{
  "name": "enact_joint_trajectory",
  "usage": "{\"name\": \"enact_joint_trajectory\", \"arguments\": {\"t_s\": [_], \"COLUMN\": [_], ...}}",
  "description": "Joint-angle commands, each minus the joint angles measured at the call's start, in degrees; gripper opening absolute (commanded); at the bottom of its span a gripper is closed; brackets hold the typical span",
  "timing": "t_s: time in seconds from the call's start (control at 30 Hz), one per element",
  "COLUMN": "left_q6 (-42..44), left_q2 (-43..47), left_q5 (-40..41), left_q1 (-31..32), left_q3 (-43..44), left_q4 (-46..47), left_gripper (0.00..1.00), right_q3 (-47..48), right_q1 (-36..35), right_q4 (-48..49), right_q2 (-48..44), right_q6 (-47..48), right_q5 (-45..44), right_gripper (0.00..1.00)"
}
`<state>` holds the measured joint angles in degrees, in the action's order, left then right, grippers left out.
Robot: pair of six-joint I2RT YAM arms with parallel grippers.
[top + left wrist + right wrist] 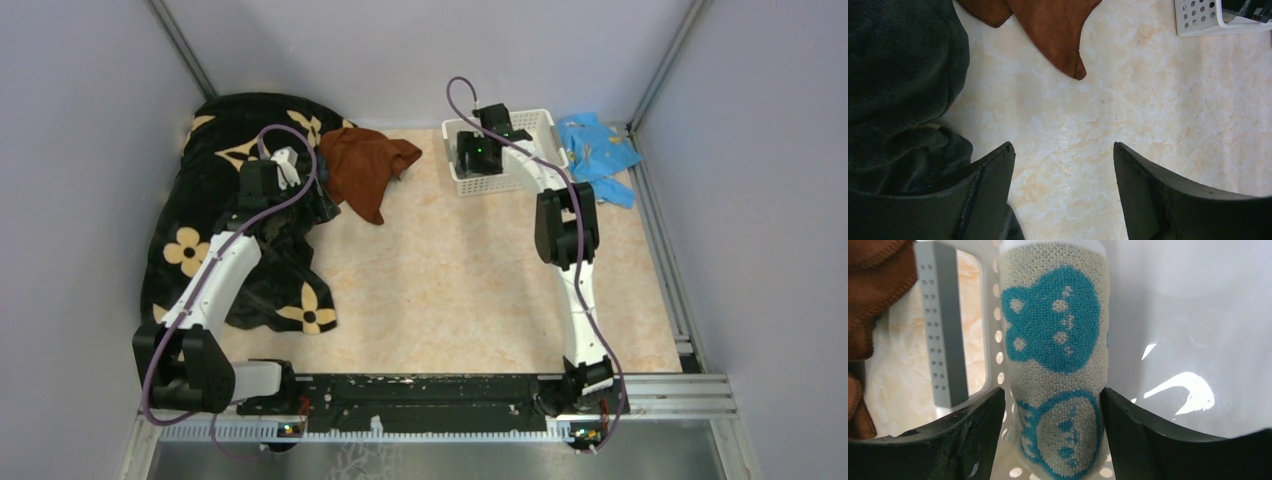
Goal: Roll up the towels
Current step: Place the towel in the bin, then pick up the towel at the corner of the board.
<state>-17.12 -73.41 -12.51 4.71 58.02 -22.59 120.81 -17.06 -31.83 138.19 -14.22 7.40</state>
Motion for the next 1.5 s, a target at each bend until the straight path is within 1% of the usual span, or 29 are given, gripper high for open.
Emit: {"name": "enact_joint_trajectory", "arguments": {"t_s": [0.0, 0.1, 0.2, 0.27, 0.37, 0.43, 0.5, 0.57, 0.67, 0.8, 0.93, 1.1, 1.23, 1.33, 1.4, 1.47], "left_q6": [-0.3, -0.4, -0.6, -1.1, -3.2, -4.7, -6.1, -6.8, -5.9, -3.5, 0.0, 4.6, 6.3, 7.7, 8.8, 9.7], "left_q2": [-0.1, -0.1, -0.2, -1.0, -3.4, -5.9, -8.7, -12.7, -20.0, -29.3, -37.8, -45.3, -50.7, -53.7, -55.0, -56.0], "left_q5": [-1.9, -2.6, -3.1, -3.5, -4.5, -3.4, 0.3, 6.3, 14.3, 22.8, 26.5, 32.5, 37.0, 40.2, 42.2, 43.8], "left_q1": [-0.4, -0.5, -0.5, -0.5, -0.1, 1.3, 3.7, 7.1, 12.1, 15.3, 16.6, 19.0, 19.4, 19.9, 20.1, 20.2], "left_q3": [-0.5, -0.6, -0.6, -0.6, 0.1, 1.2, 3.1, 5.1, 11.4, 19.9, 27.7, 35.2, 39.8, 40.9, 41.2, 41.8], "left_q4": [0.4, 0.7, 1.1, 1.5, 1.5, 1.0, 0.5, 0.8, -0.5, -2.5, -3.1, -1.0, 0.2, 2.7, 4.9, 5.6], "left_gripper": [0.78, 0.78, 0.77, 0.77, 0.75, 0.74, 0.74, 0.74, 0.74, 0.75, 0.75, 0.75, 0.75, 0.75, 0.74, 0.69], "right_q3": [-1.6, -2.8, -3.5, -5.7, -12.6, -19.9, -28.4, -37.7, -48.7, -59.2, -67.9, -75.2, -78.1, -79.0, -78.9, -79.0], "right_q1": [0.7, 0.8, 0.9, 0.9, 0.9, 0.9, 0.9, 0.9, 0.9, 0.8, 0.8, 0.8, 0.8, 0.8, 0.8, 0.8], "right_q4": [5.1, 5.5, 4.5, 4.6, 7.2, 10.8, 15.0, 19.0, 24.6, 29.6, 33.5, 35.6, 35.5, 35.2, 34.5, 34.4], "right_q2": [-9.3, -11.4, -13.3, -16.5, -23.1, -29.2, -35.3, -41.0, -49.6, -58.8, -66.4, -72.7, -74.9, -75.4, -75.4, -75.8], "right_q6": [-1.0, -0.8, -0.4, 0.0, 0.4, 0.4, 0.1, -0.8, -3.1, -5.5, -9.5, -11.0, -11.1, -11.0, -10.8, -10.7], "right_q5": [-0.8, -2.2, -3.6, -4.4, -4.7, -4.7, -4.2, -2.7, -1.2, -1.3, 0.3, 1.6, 2.1, 2.6, 2.7, 2.4], "right_gripper": [0.71, 0.77, 0.79, 0.80, 0.80, 0.81, 0.81, 0.81, 0.81, 0.81, 0.82, 0.84, 0.84, 0.84, 0.84, 0.84]}}
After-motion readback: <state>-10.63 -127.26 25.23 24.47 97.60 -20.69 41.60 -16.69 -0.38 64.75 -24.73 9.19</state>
